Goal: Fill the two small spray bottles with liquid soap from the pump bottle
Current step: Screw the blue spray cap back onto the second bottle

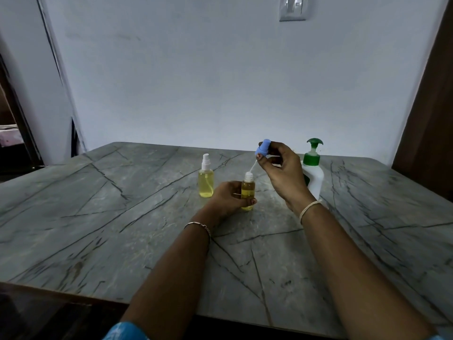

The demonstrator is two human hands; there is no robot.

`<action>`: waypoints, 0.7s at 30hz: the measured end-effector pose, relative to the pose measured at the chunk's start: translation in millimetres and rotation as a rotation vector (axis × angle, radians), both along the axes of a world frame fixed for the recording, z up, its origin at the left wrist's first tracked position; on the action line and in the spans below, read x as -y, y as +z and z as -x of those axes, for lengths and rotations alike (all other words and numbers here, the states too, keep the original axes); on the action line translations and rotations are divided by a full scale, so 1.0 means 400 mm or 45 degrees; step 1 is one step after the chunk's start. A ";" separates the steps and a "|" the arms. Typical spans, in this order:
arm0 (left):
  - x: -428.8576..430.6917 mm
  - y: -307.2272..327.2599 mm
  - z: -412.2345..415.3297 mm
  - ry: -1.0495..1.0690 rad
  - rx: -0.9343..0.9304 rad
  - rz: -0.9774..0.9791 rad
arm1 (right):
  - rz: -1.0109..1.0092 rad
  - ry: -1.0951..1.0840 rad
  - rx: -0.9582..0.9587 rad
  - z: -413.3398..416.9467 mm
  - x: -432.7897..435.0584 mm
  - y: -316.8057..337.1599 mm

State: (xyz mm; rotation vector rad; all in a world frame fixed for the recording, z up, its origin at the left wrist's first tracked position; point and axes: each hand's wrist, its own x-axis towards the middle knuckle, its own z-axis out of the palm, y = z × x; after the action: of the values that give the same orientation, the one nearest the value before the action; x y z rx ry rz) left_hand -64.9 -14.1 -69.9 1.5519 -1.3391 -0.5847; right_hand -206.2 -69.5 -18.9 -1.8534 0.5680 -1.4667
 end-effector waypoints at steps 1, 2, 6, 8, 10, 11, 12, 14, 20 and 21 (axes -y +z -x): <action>0.000 0.001 0.001 -0.003 0.000 0.000 | -0.001 -0.007 0.024 0.001 -0.002 0.003; -0.001 0.002 0.001 -0.006 0.001 0.000 | -0.001 -0.013 0.043 0.001 -0.005 0.005; 0.002 0.001 0.001 -0.009 0.008 -0.006 | -0.001 -0.011 0.013 0.002 -0.005 0.004; 0.005 -0.002 0.000 -0.003 0.001 0.007 | -0.004 0.003 -0.055 -0.001 -0.001 -0.004; 0.008 -0.004 0.001 0.003 -0.009 0.018 | 0.008 0.021 -0.145 -0.005 0.007 -0.017; 0.008 -0.004 0.002 0.005 -0.010 0.019 | 0.013 0.027 -0.198 -0.007 0.011 -0.023; 0.009 -0.005 0.002 0.007 -0.013 0.020 | 0.016 0.030 -0.249 -0.008 0.014 -0.030; 0.009 -0.007 0.001 0.001 -0.021 0.030 | 0.015 0.034 -0.325 -0.012 0.016 -0.040; 0.006 -0.005 0.002 -0.023 -0.010 0.027 | 0.017 0.025 -0.442 -0.019 0.015 -0.055; 0.007 -0.007 0.001 -0.022 -0.008 0.030 | 0.021 0.023 -0.459 -0.020 0.016 -0.057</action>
State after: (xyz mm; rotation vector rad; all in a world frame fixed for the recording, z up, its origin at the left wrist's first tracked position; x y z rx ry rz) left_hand -65.2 -16.8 -72.6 1.5197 -1.3515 -0.5824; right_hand -198.2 -75.9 -41.7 -2.1461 0.7071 -1.1321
